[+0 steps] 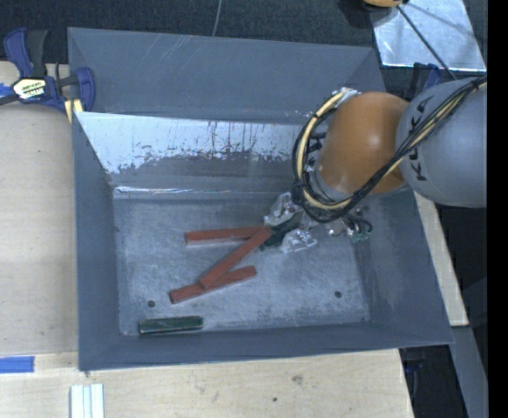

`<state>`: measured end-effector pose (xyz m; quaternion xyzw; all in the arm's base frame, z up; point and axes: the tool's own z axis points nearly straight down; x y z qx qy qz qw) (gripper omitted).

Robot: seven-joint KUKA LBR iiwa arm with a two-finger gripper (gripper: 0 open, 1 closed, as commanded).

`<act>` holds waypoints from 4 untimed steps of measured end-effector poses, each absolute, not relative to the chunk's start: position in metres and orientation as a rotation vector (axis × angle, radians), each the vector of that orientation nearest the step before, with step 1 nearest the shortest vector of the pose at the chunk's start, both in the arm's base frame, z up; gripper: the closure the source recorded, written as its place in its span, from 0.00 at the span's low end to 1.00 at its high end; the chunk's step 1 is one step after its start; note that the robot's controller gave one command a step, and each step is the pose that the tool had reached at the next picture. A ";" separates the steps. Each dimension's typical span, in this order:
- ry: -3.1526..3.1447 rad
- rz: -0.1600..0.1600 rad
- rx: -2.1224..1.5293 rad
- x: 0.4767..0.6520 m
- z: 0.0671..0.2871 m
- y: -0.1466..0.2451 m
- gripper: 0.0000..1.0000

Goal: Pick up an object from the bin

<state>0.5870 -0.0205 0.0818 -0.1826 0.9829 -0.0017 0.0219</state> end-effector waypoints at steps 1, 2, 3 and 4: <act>3.046 -0.005 -0.566 0.587 0.082 -0.020 1.00; 3.058 -0.006 -0.692 0.583 0.089 -0.010 1.00; 3.014 0.003 -0.891 0.589 0.145 0.007 1.00; 3.059 -0.002 -0.667 0.593 0.175 0.024 1.00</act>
Offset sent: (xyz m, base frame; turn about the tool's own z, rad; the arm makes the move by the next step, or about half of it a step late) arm 0.0067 0.0526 0.0514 -0.2758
